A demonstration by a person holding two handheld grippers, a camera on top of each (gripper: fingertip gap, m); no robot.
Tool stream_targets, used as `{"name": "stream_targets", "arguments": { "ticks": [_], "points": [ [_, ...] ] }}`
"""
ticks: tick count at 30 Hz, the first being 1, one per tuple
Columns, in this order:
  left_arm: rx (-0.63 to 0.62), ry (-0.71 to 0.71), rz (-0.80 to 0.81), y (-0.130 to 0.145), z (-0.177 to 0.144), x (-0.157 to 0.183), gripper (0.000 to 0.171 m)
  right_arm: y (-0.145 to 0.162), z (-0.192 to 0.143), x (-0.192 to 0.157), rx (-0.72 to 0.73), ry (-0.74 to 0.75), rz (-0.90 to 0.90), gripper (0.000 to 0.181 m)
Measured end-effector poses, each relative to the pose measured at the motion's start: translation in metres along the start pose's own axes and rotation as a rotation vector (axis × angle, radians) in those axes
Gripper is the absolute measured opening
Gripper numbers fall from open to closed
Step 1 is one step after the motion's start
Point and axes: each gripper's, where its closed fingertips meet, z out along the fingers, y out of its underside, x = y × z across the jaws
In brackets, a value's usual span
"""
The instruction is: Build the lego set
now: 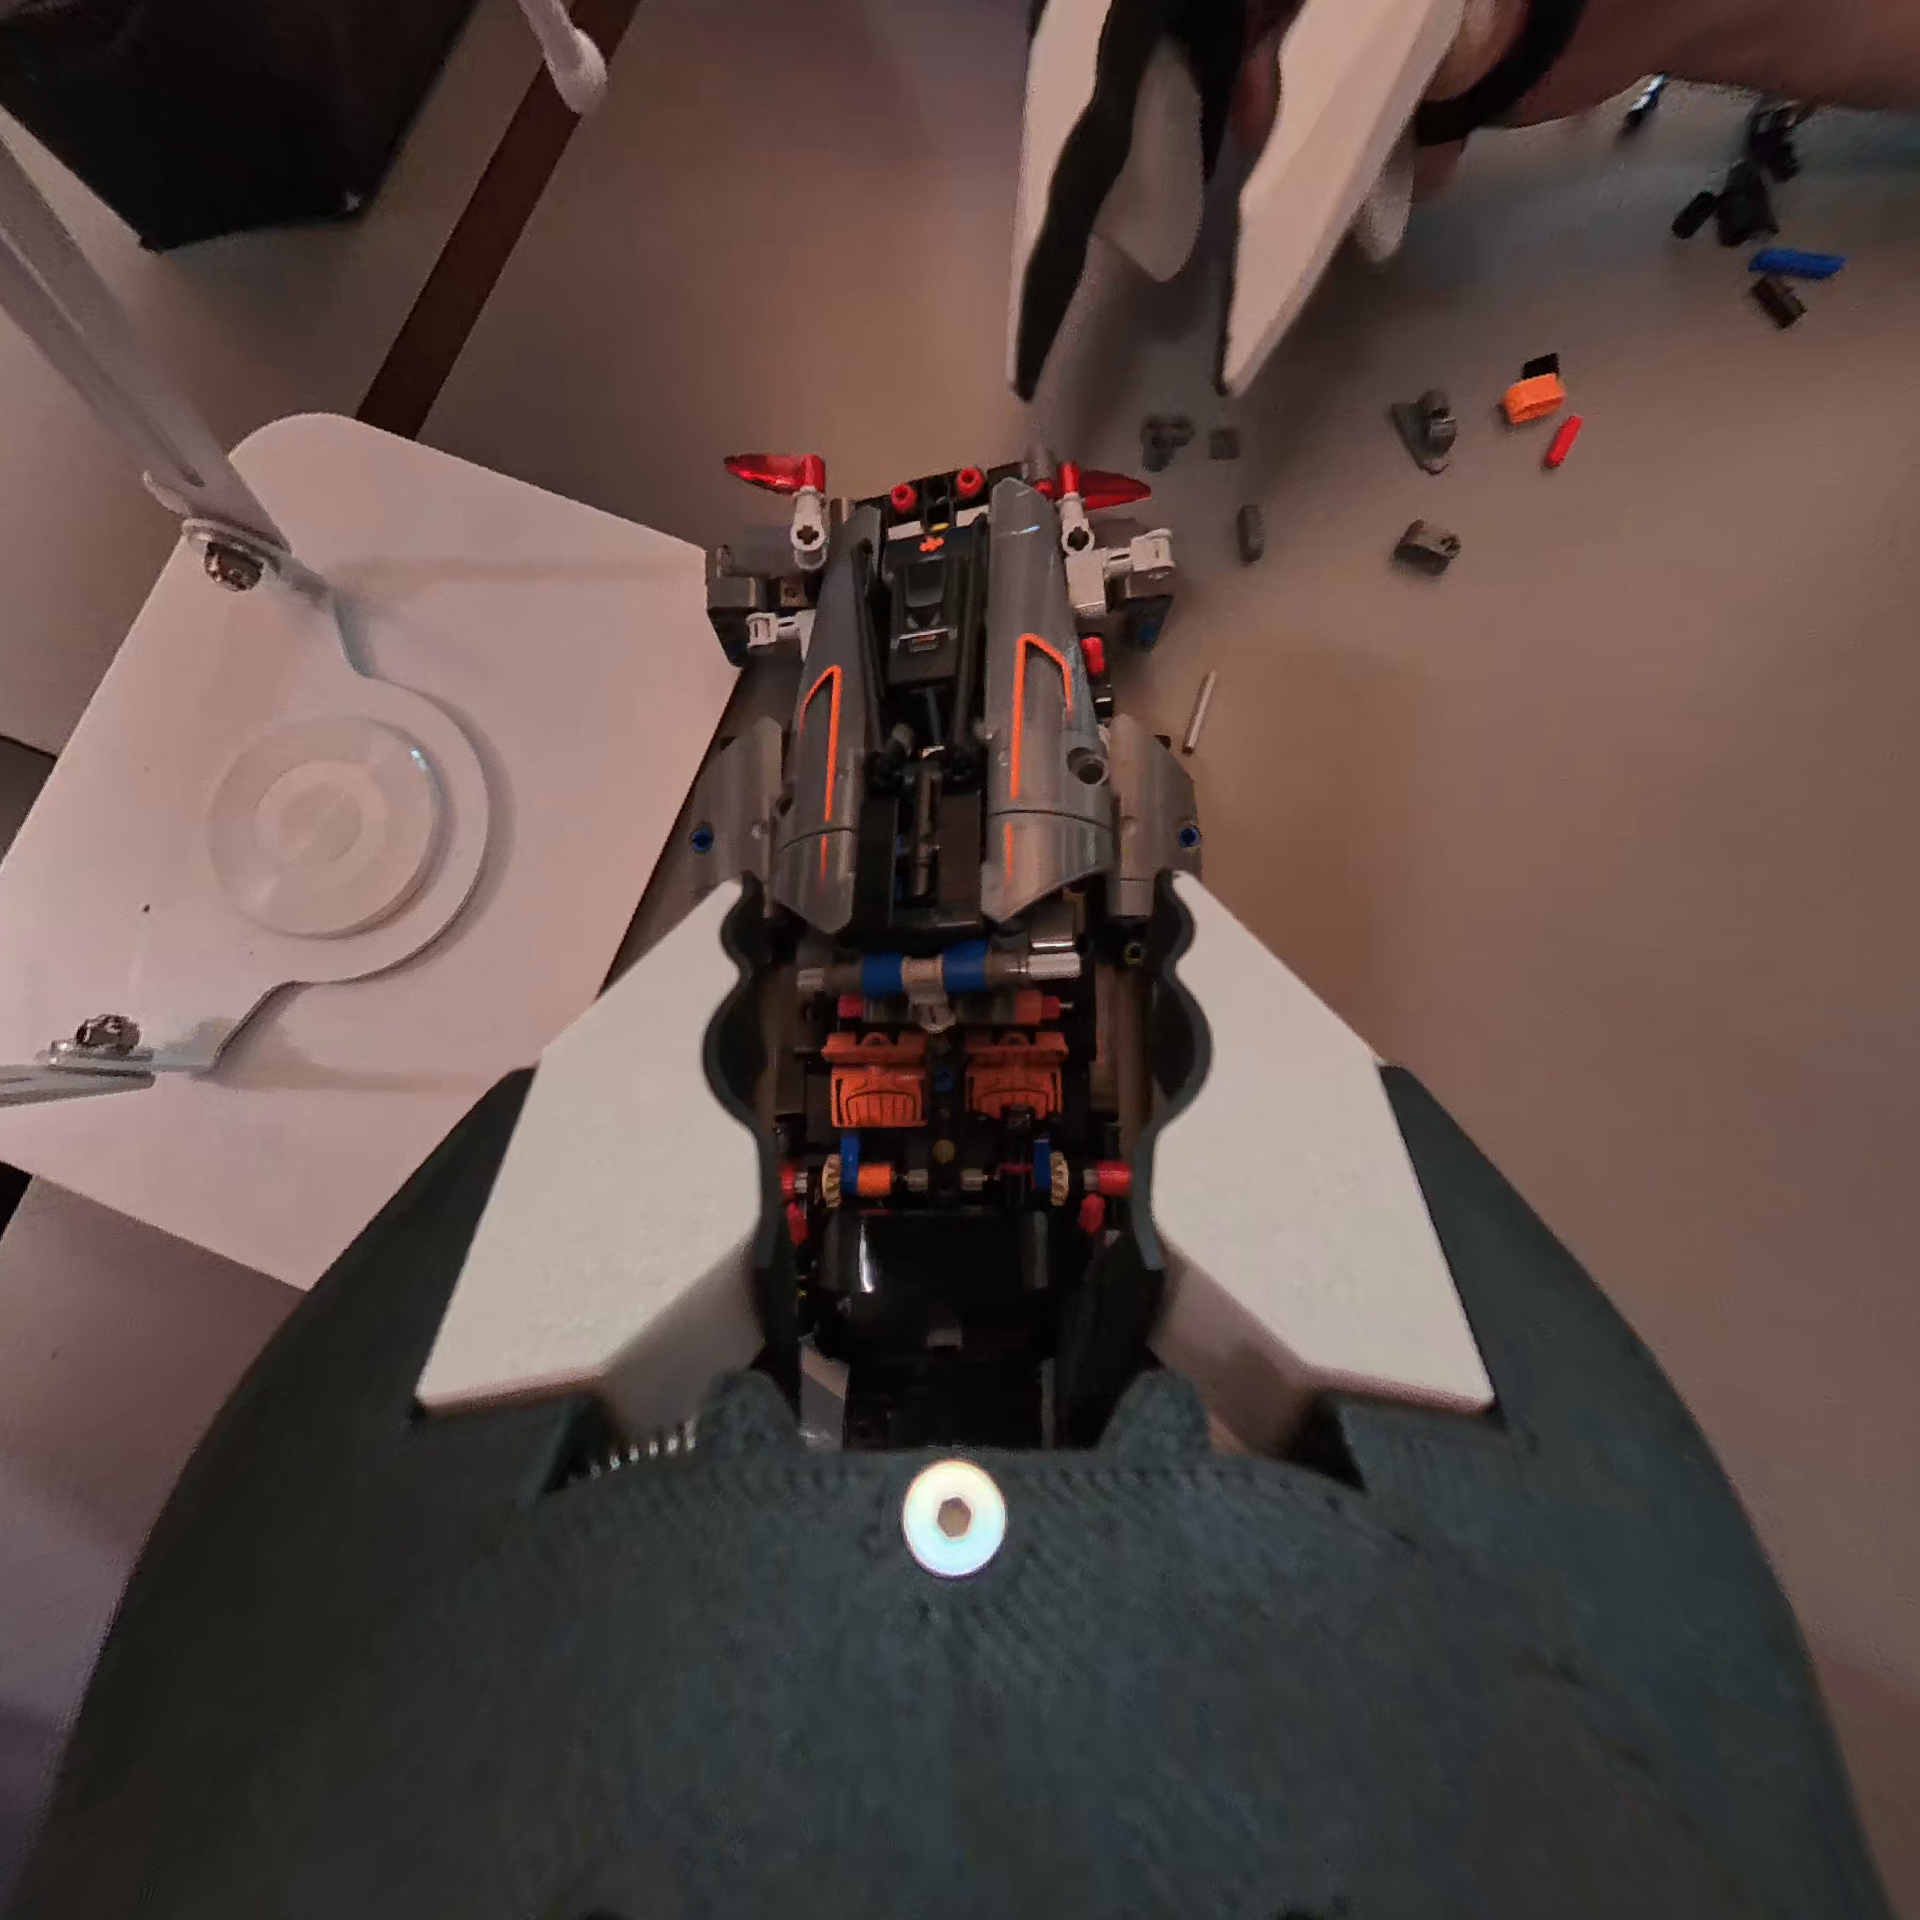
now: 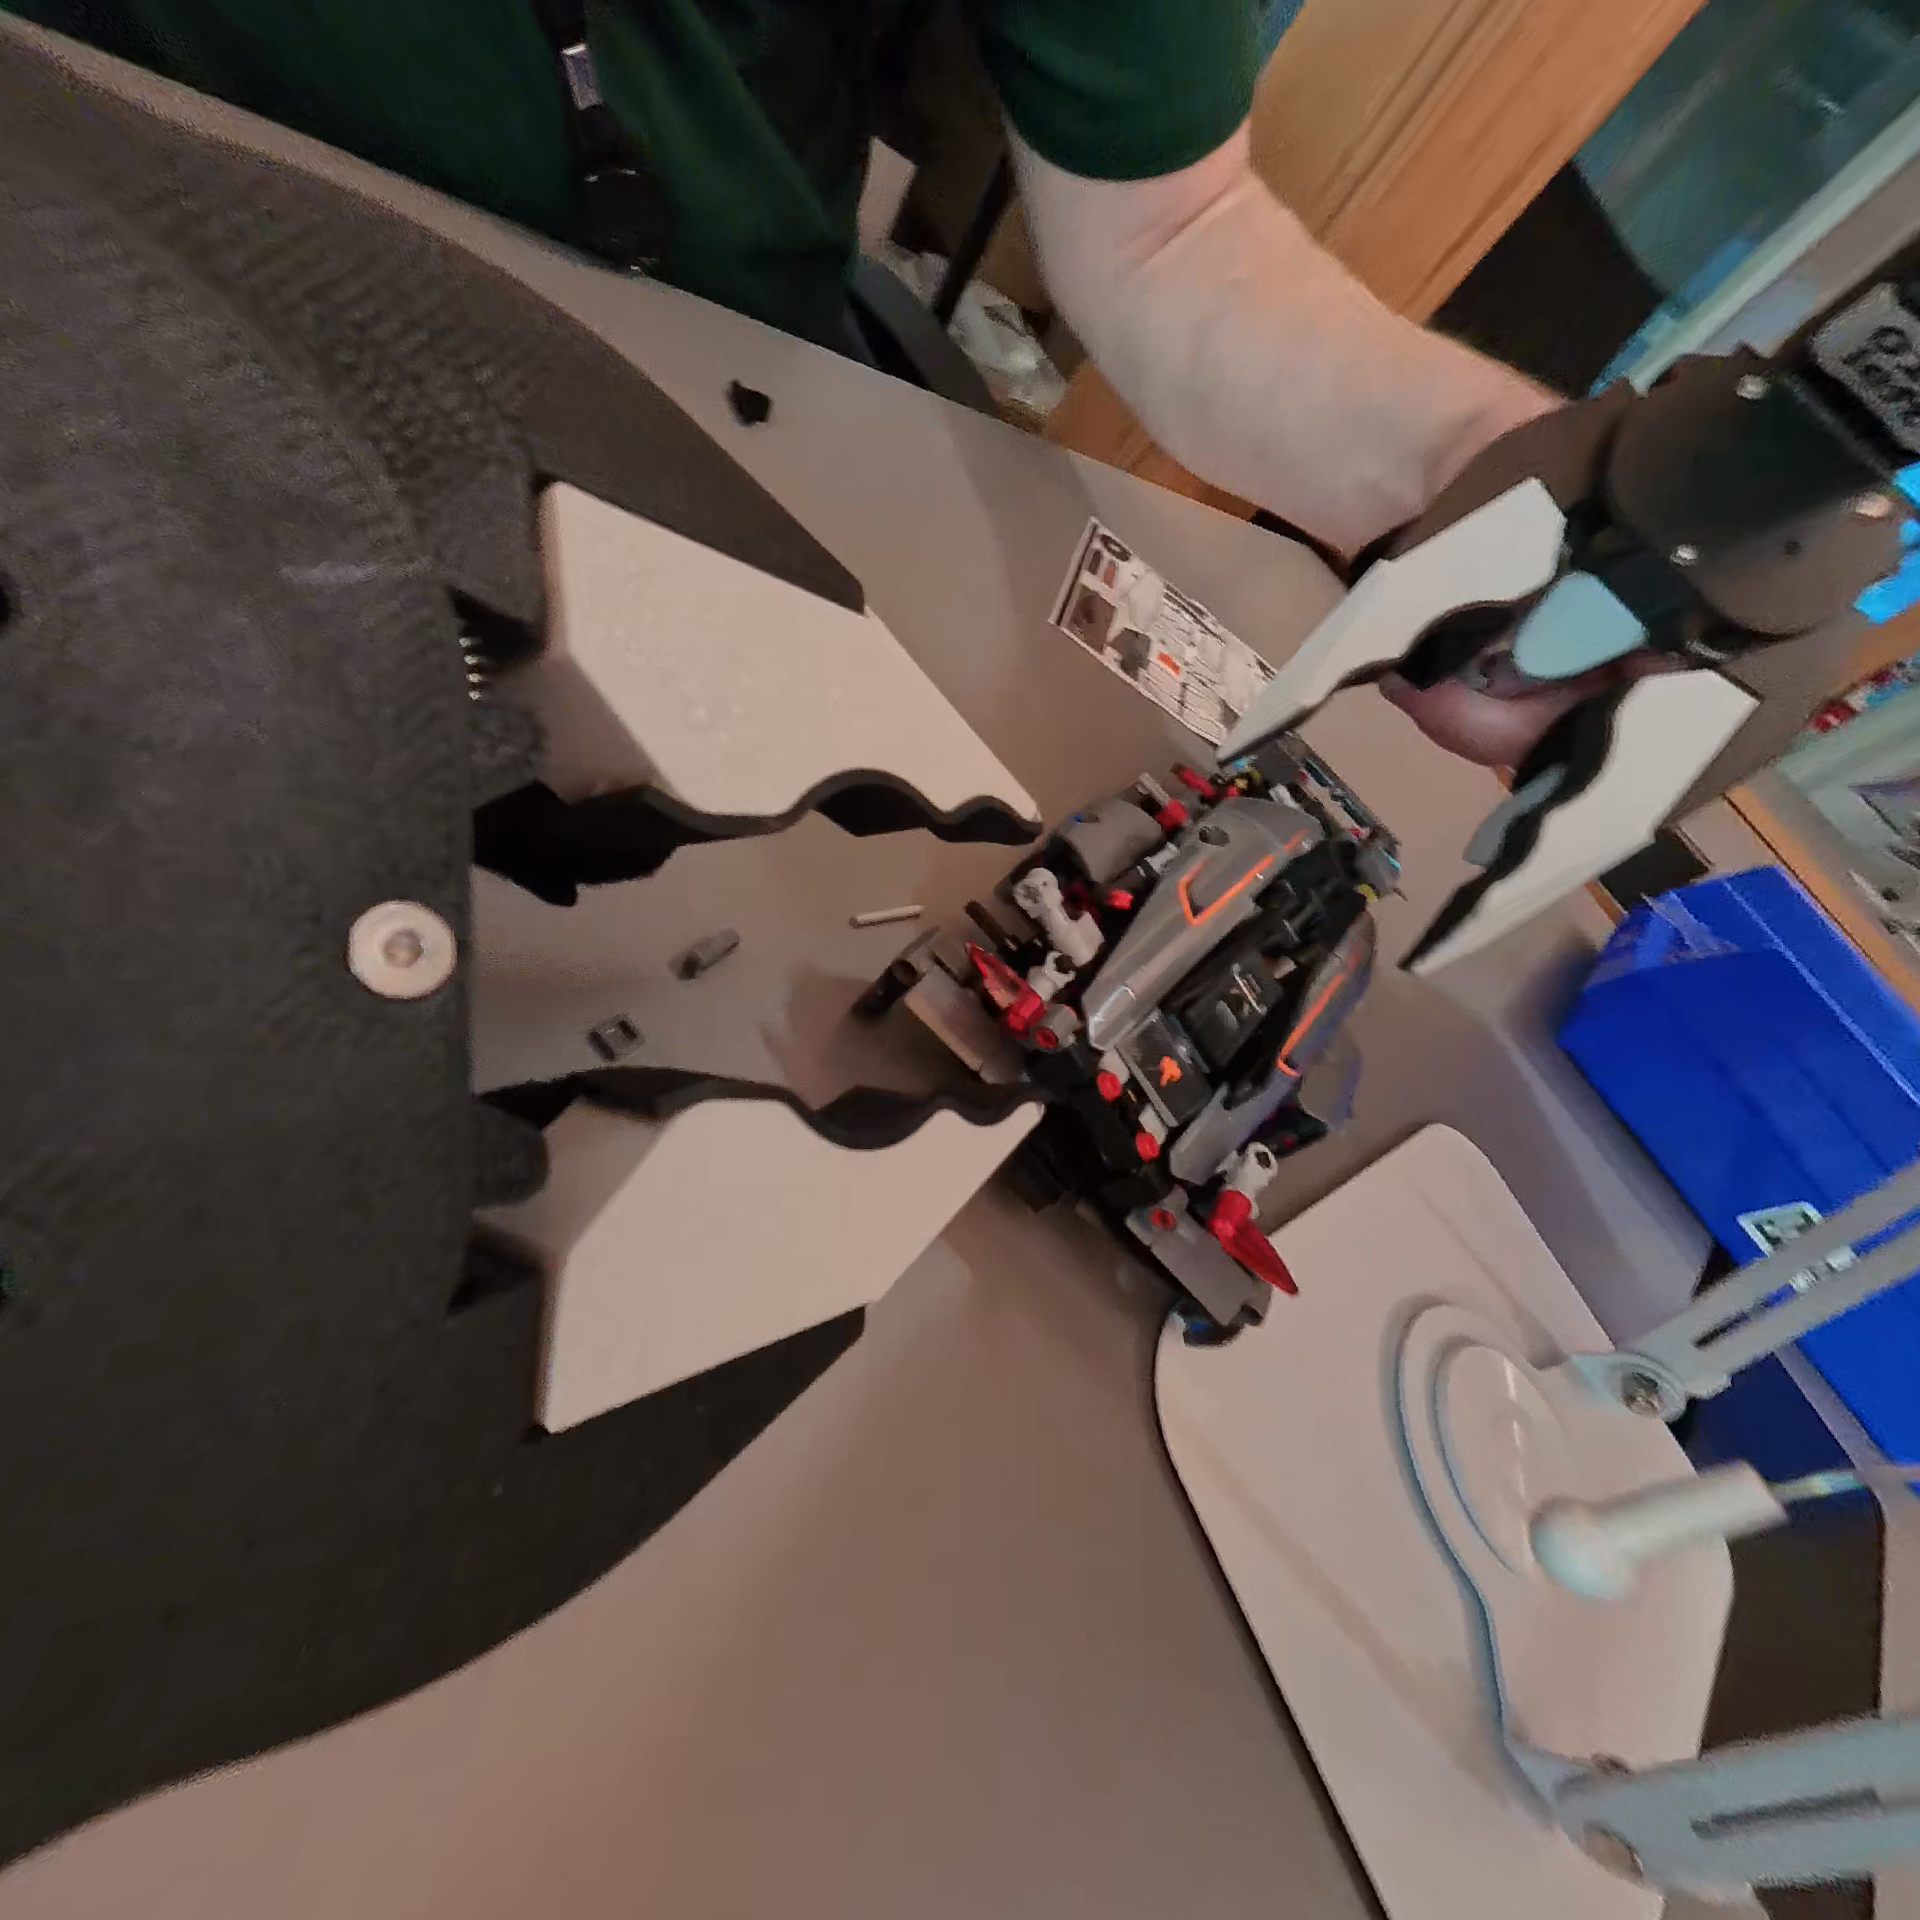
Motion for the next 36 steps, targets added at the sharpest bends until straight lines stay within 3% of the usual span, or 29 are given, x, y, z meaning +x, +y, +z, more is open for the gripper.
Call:
{"name": "stream_targets", "arguments": {
  "ticks": [6, 10, 17, 26, 36],
  "points": [
    [-0.015, 0.028, 0.018, 0.010, 0.007, -0.005, 0.066, -0.005, 0.020, 0.015, -0.042, 0.075, 0.096, 0.045],
    [0.043, 0.054, -0.004, 0.012, 0.012, -0.005, 0.063, -0.008, 0.027, 0.020, -0.032, 0.086, 0.148, 0.041],
    [0.093, 0.051, 0.015, 0.009, 0.011, -0.007, 0.063, -0.014, 0.024, 0.024, 0.024, 0.130, 0.161, 0.026],
    [0.140, 0.012, 0.037, 0.005, 0.006, -0.008, 0.062, -0.037, 0.016, 0.013, 0.147, 0.111, 0.138, 0.025],
    [0.144, -0.037, 0.065, -0.007, 0.018, -0.009, 0.062, -0.047, -0.001, 0.018, 0.189, 0.110, 0.116, 0.025]
  ]
}}
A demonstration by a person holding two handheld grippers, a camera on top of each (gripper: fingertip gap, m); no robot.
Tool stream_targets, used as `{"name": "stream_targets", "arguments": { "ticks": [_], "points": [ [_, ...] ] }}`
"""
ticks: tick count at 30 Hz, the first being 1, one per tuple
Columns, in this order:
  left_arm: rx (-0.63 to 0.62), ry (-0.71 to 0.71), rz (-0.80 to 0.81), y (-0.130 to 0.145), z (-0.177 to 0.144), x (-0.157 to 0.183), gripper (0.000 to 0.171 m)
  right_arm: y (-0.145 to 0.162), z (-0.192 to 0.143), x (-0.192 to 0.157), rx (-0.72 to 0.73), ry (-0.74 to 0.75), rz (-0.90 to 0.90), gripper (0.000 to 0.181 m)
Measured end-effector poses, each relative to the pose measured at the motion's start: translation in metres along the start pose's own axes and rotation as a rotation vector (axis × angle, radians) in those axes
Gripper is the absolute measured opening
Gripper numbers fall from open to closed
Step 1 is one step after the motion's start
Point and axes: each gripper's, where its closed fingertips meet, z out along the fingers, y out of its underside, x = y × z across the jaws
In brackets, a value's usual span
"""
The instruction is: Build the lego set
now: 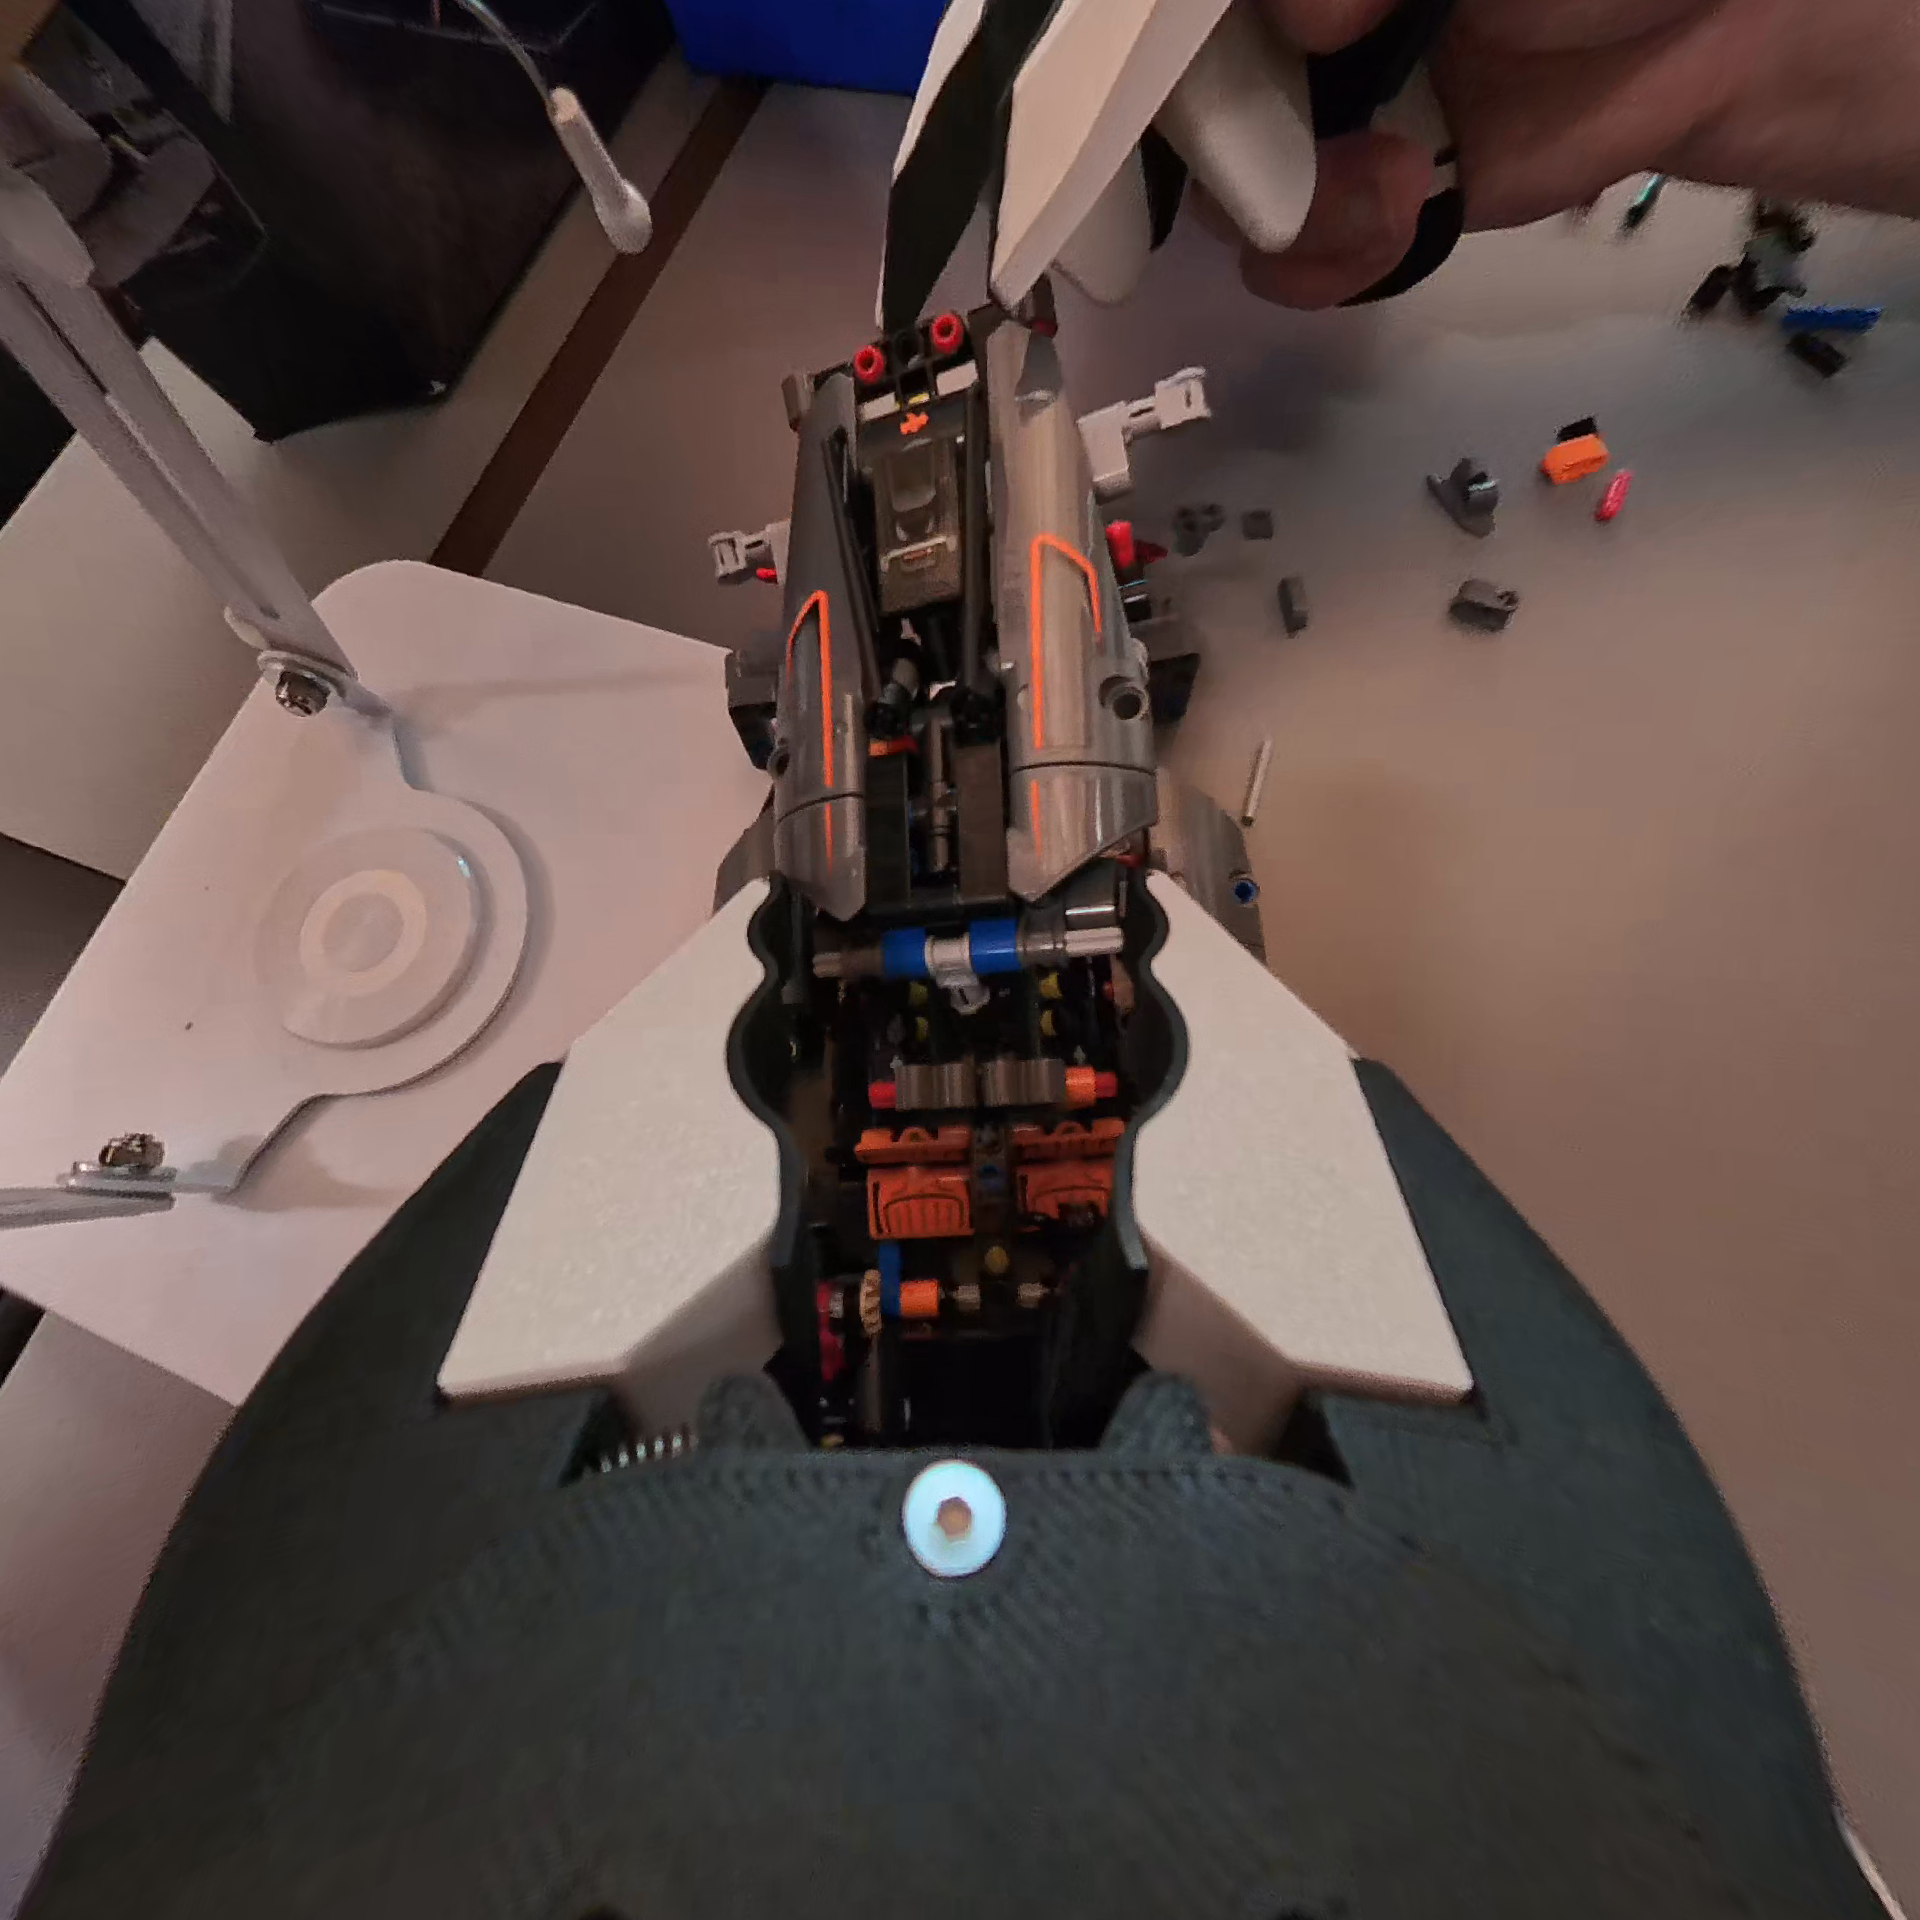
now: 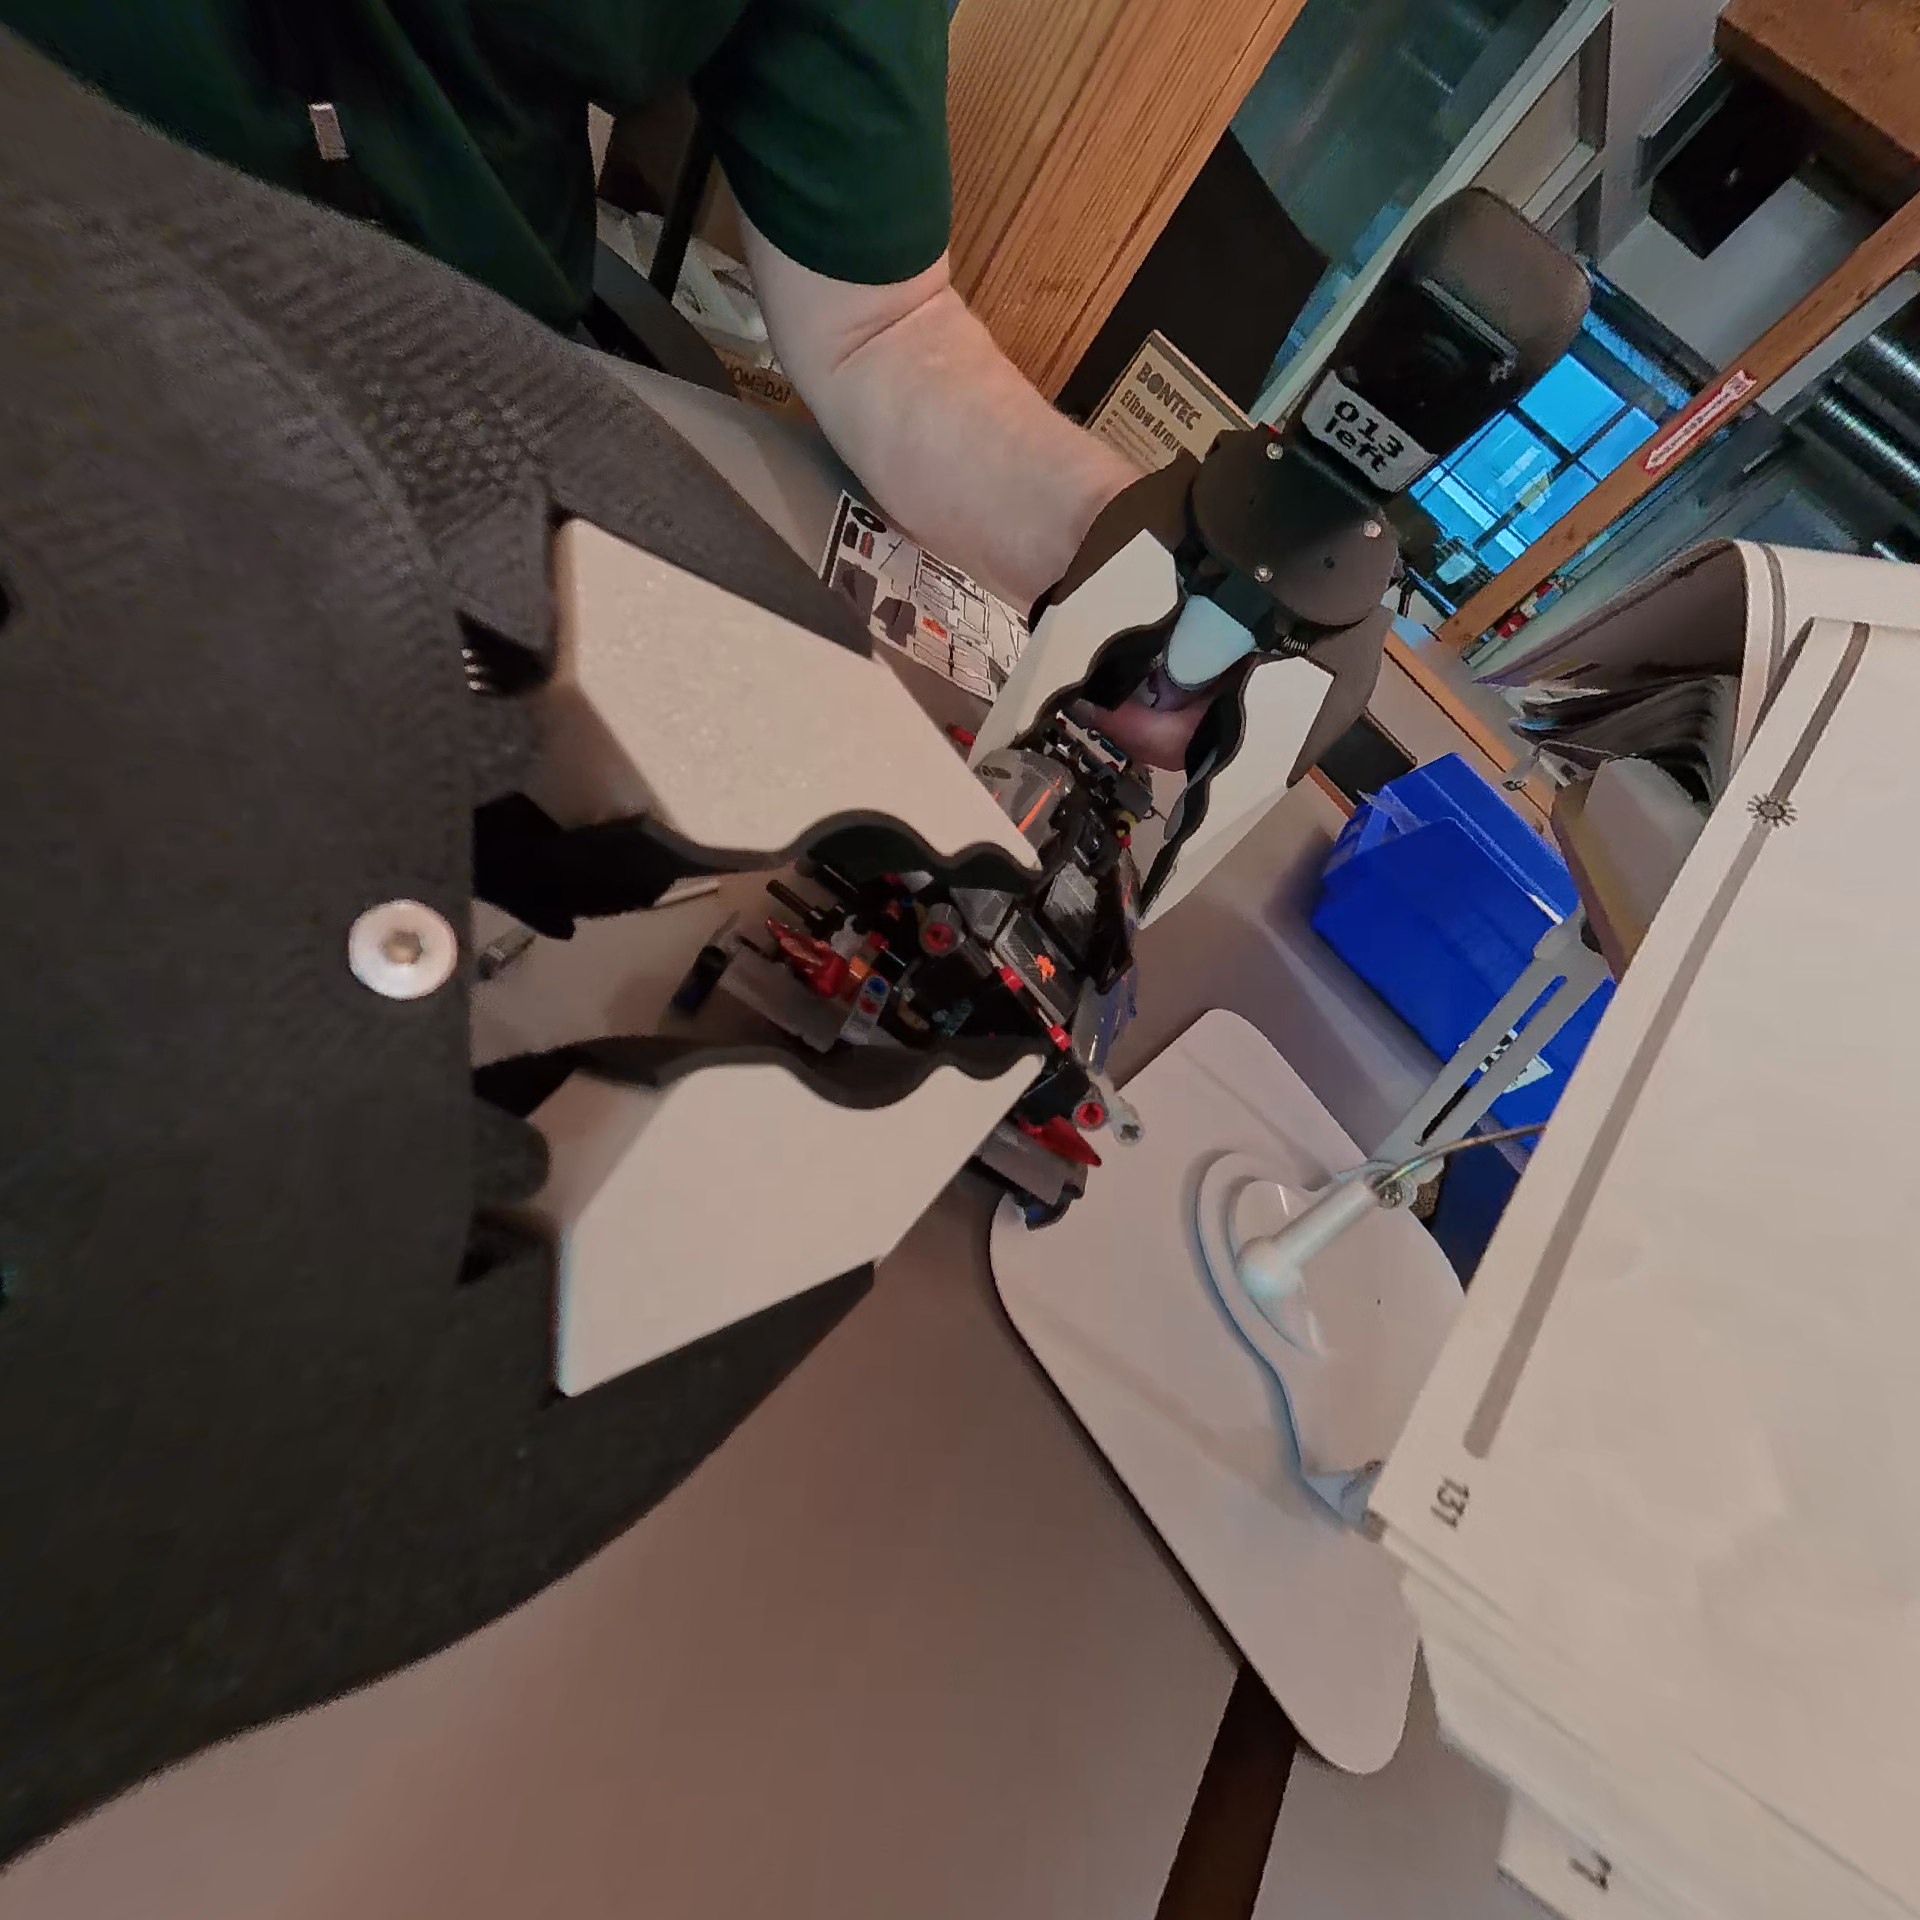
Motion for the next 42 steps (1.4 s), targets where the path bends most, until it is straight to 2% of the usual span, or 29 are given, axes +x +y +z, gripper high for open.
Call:
{"name": "stream_targets", "arguments": {
  "ticks": [5, 10, 13, 18, 22, 28, 31, 42],
  "points": [
    [-0.049, -0.018, 0.024, 0.009, 0.010, 0.000, 0.063, 0.004, 0.000, 0.008, -0.004, -0.003, 0.007, 0.024],
    [-0.036, 0.014, 0.024, 0.008, 0.009, 0.005, 0.064, 0.012, 0.002, 0.013, -0.025, 0.009, 0.016, 0.027],
    [-0.048, 0.036, 0.025, 0.012, 0.002, 0.004, 0.076, 0.008, -0.003, 0.009, -0.021, 0.009, 0.008, 0.030],
    [-0.096, 0.088, 0.036, 0.022, -0.009, 0.005, 0.073, 0.011, -0.002, 0.010, -0.087, 0.049, -0.005, 0.037],
    [-0.096, 0.095, 0.046, 0.024, -0.004, 0.006, 0.073, 0.017, 0.003, 0.012, -0.141, 0.082, 0.003, 0.040],
    [-0.068, 0.123, 0.018, 0.019, 0.001, 0.012, 0.065, 0.019, 0.008, 0.009, -0.163, 0.061, 0.013, 0.037],
    [-0.082, 0.087, 0.046, 0.021, 0.000, 0.008, 0.059, 0.024, 0.014, 0.009, -0.169, 0.073, 0.005, 0.038],
    [-0.133, 0.110, 0.036, 0.032, 0.004, 0.010, 0.063, 0.023, 0.019, 0.007, -0.165, 0.049, 0.018, 0.041]
  ]
}}
